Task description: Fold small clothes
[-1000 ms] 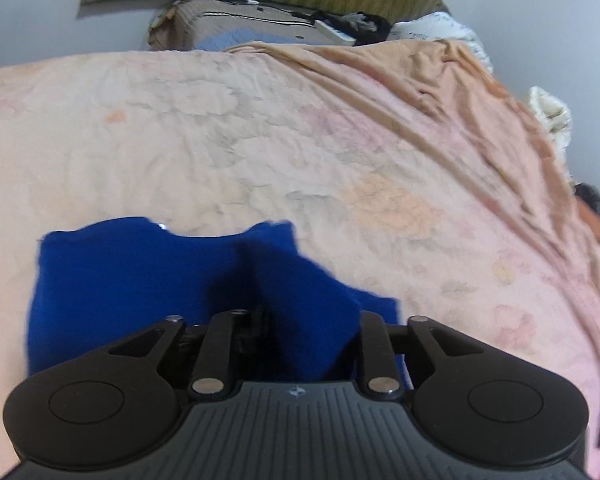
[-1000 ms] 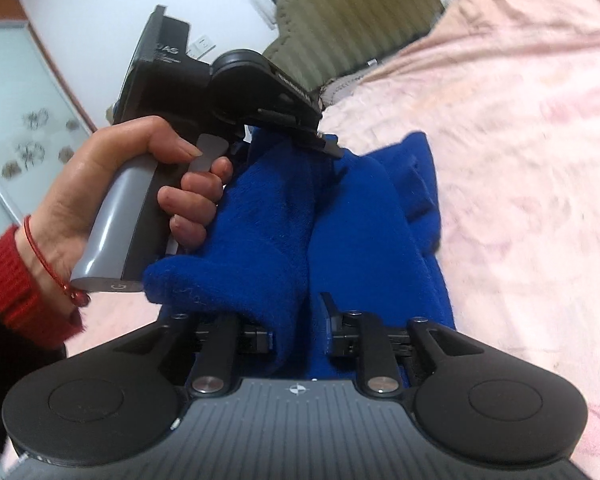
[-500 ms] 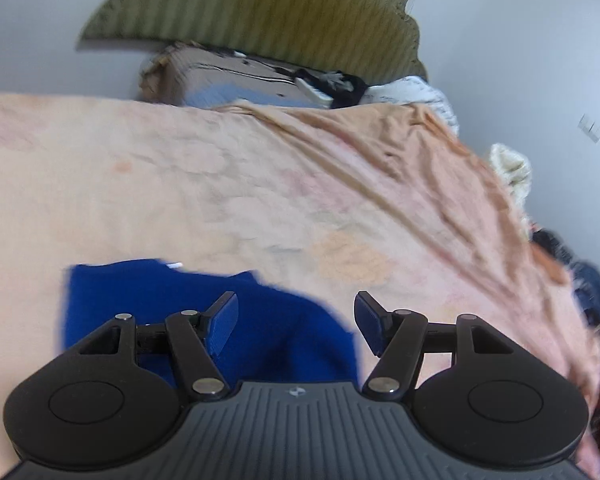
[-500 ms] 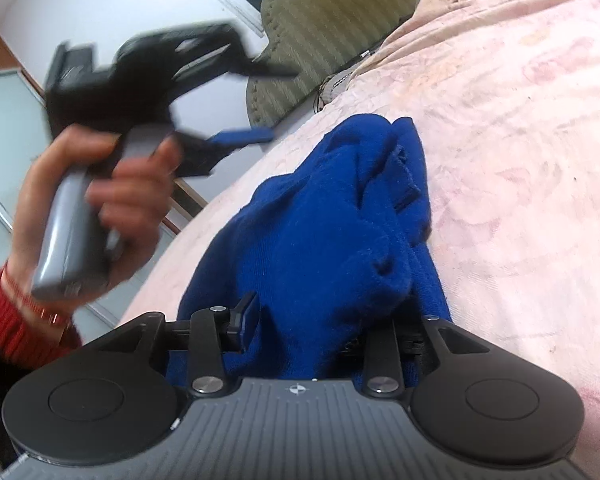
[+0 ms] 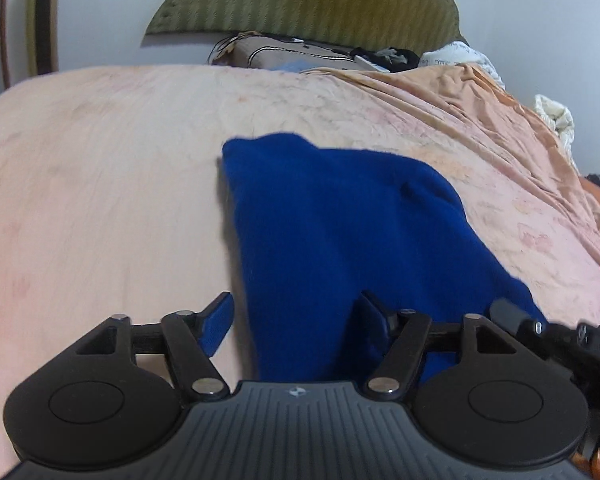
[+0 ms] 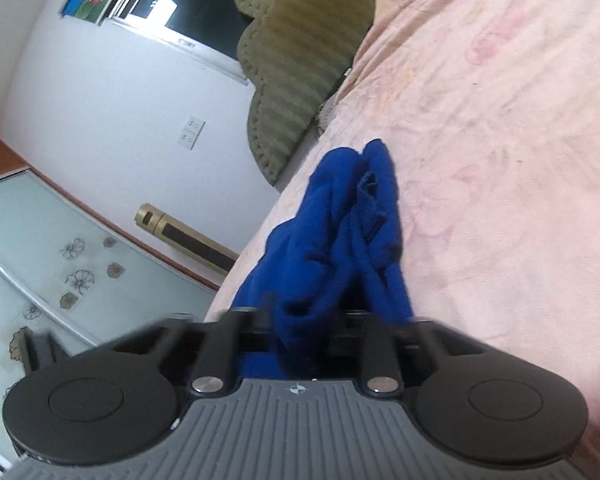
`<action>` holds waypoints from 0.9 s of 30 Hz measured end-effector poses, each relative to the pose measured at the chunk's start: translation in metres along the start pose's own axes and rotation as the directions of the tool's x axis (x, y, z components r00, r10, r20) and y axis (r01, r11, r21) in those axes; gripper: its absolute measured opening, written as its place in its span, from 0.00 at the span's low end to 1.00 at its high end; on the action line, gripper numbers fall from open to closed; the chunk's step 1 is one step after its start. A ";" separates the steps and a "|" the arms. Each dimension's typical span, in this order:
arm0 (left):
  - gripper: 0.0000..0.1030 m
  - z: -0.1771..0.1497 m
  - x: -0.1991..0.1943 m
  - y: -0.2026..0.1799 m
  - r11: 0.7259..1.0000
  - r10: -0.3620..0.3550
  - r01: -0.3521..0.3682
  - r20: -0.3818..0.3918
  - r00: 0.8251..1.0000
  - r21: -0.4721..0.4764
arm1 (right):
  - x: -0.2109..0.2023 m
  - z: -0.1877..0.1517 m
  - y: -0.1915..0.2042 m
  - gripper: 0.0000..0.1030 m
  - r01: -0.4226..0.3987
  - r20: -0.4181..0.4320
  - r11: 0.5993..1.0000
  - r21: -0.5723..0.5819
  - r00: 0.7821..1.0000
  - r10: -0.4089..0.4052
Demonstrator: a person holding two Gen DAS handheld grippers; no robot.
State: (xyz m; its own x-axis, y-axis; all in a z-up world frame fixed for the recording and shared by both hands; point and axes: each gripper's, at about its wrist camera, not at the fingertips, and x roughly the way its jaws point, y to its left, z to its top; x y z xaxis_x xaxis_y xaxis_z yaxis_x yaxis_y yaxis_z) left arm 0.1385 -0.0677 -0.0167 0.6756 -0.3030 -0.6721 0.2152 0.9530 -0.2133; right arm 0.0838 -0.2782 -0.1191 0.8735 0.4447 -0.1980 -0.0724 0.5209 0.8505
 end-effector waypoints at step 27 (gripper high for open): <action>0.79 -0.037 -0.001 -0.008 0.994 0.069 -0.072 0.038 0.997 0.087 | -0.009 -0.007 0.006 0.16 0.153 -0.047 0.983 -0.097 0.986 -0.158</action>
State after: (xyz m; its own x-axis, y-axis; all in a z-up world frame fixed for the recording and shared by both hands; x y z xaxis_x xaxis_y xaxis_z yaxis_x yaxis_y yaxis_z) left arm 0.1101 -0.0750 -0.0408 0.7155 -0.2365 -0.6574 0.2266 0.9686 -0.1018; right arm 0.0722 -0.2735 -0.1159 0.8505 0.3902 -0.3527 0.0157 0.6514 0.7586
